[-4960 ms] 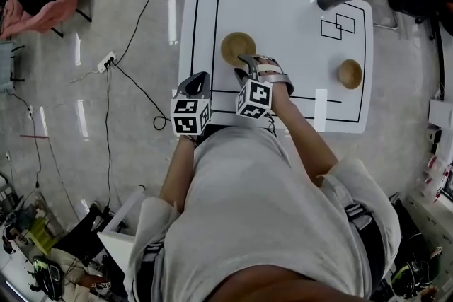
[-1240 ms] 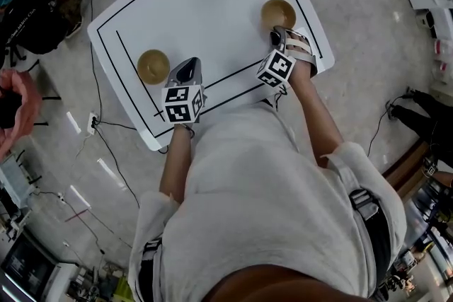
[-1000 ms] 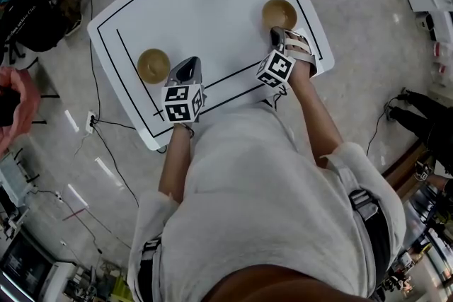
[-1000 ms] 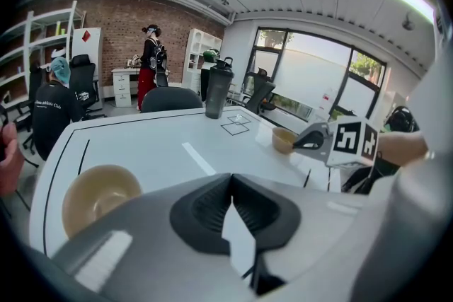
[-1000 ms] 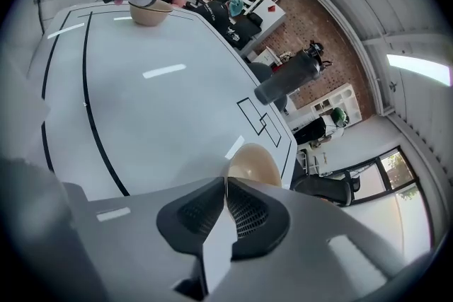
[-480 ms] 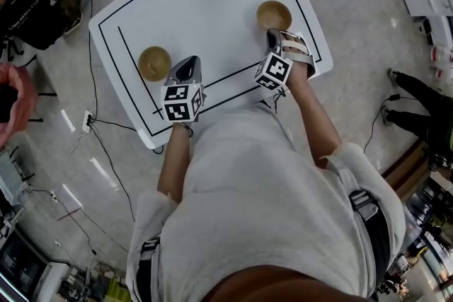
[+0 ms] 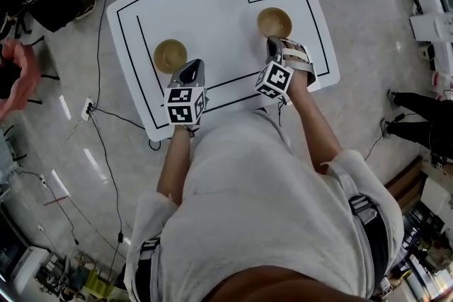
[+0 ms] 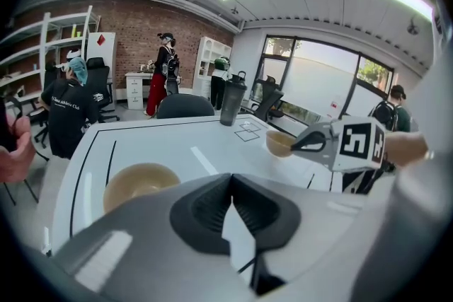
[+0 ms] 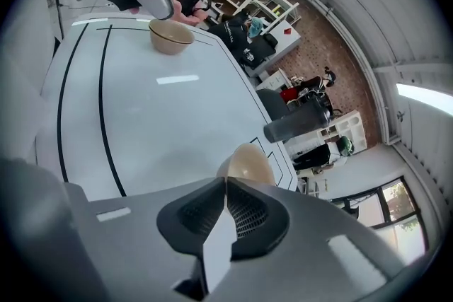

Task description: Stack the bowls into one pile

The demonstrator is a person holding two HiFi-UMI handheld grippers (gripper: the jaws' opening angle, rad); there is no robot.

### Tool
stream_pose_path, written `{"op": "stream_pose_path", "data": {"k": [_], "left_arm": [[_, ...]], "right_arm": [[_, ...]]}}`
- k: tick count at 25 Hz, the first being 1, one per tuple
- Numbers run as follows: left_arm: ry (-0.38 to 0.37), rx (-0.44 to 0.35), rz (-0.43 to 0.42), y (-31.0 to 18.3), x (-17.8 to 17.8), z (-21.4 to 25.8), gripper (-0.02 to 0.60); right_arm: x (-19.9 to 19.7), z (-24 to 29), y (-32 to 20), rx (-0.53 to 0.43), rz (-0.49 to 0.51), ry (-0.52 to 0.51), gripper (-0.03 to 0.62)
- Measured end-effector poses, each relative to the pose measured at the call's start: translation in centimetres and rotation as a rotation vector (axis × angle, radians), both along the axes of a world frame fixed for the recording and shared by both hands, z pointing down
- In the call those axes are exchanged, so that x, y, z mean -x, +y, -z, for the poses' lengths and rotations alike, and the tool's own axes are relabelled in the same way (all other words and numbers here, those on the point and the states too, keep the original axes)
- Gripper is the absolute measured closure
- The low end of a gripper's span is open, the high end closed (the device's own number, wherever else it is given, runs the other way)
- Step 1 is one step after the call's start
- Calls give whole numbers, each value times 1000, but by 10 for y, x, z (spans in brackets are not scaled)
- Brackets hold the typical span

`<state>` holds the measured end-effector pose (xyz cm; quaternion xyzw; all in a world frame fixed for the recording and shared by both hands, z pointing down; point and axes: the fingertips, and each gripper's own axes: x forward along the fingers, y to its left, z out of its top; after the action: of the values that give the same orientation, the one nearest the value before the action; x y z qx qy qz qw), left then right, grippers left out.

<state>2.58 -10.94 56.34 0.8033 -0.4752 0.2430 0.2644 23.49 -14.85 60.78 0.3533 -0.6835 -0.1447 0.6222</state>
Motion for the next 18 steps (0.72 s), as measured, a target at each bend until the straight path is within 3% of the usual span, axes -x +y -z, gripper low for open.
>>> {"op": "stream_pose_path", "data": {"k": [18], "left_arm": [[-21, -27, 123, 11, 81, 19, 580]], "right_arm": [[115, 25, -8, -31, 183, -60, 582]]}}
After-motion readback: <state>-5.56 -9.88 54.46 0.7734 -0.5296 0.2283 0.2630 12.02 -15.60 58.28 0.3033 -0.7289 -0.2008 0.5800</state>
